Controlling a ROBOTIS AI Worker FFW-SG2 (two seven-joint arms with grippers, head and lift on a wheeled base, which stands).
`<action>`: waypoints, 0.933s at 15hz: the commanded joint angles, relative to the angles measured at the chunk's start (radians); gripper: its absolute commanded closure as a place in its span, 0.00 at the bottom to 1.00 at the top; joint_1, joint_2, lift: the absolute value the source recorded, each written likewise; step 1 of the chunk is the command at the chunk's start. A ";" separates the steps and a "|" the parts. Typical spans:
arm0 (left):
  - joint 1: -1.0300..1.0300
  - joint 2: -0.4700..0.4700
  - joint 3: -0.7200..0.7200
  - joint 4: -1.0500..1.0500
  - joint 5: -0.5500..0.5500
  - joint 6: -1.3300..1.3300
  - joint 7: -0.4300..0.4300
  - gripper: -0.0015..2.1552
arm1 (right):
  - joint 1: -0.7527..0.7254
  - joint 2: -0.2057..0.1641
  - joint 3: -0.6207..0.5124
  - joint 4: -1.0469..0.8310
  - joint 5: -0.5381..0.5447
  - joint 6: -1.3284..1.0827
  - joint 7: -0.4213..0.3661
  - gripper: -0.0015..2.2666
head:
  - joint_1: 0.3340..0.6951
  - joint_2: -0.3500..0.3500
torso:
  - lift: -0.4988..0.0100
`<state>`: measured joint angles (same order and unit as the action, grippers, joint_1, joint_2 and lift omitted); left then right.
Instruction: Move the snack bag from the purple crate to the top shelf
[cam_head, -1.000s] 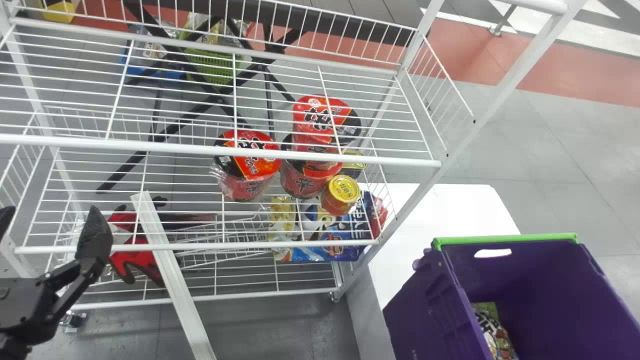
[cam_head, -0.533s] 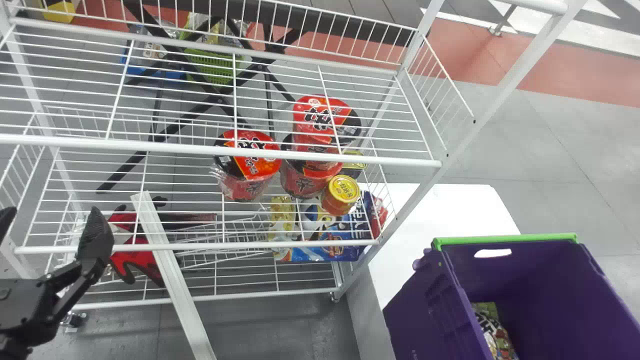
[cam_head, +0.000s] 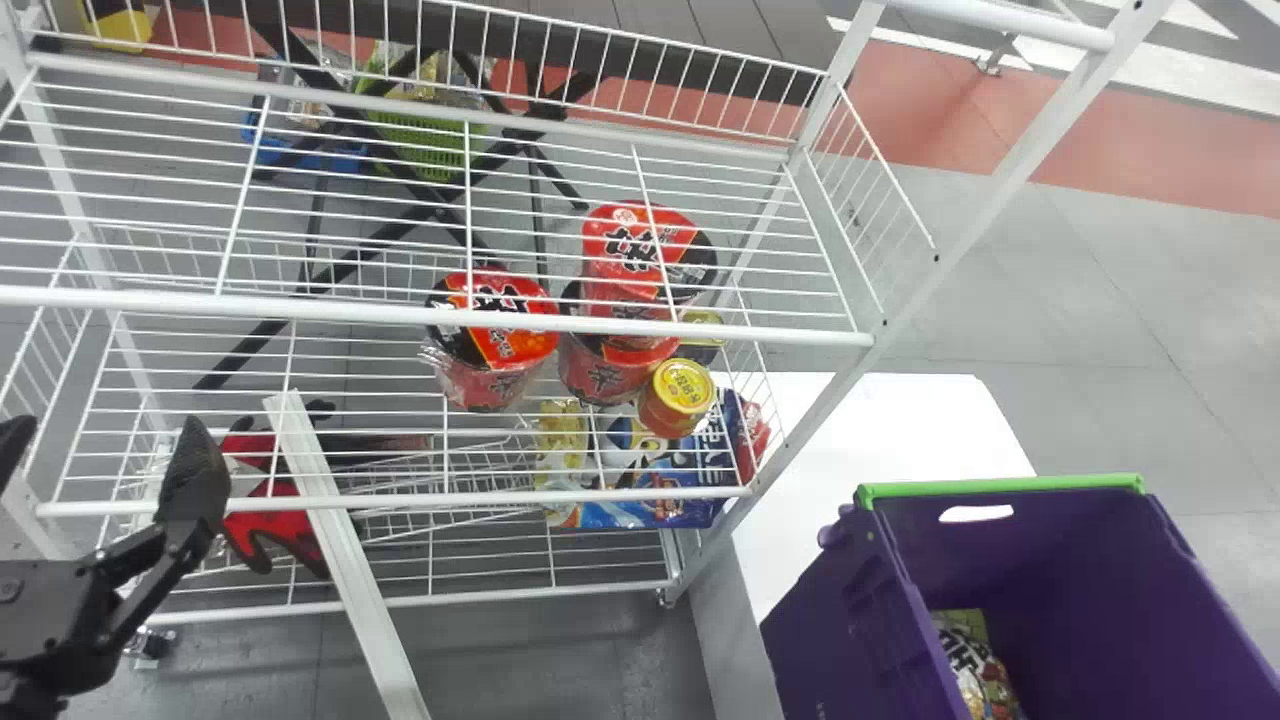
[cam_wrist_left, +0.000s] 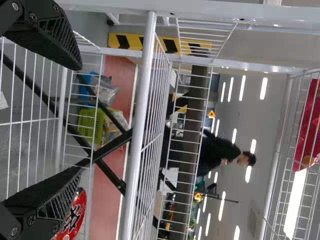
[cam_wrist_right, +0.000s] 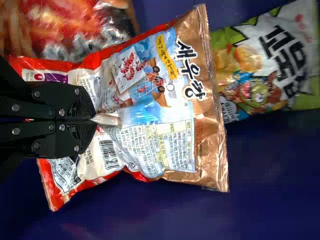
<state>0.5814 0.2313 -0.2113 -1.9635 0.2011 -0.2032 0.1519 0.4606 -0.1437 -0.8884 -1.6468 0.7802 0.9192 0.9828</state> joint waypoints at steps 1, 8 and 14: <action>0.000 -0.001 -0.002 0.000 -0.002 0.000 0.000 0.05 | 0.007 0.007 -0.004 -0.024 -0.001 0.001 0.000 0.91 | 1.00 0.00 | 0.15; 0.000 -0.001 0.000 -0.002 -0.002 0.000 0.000 0.05 | 0.013 0.026 -0.006 -0.076 -0.004 0.016 0.000 0.91 | 1.00 0.00 | 0.21; 0.002 -0.004 0.000 -0.002 -0.005 0.000 0.000 0.05 | 0.023 0.035 -0.007 -0.153 -0.004 0.053 0.030 0.91 | 1.00 0.00 | 0.26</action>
<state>0.5827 0.2271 -0.2117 -1.9675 0.1965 -0.2031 0.1519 0.4822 -0.1115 -0.8954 -1.7814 0.7760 0.9634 1.0087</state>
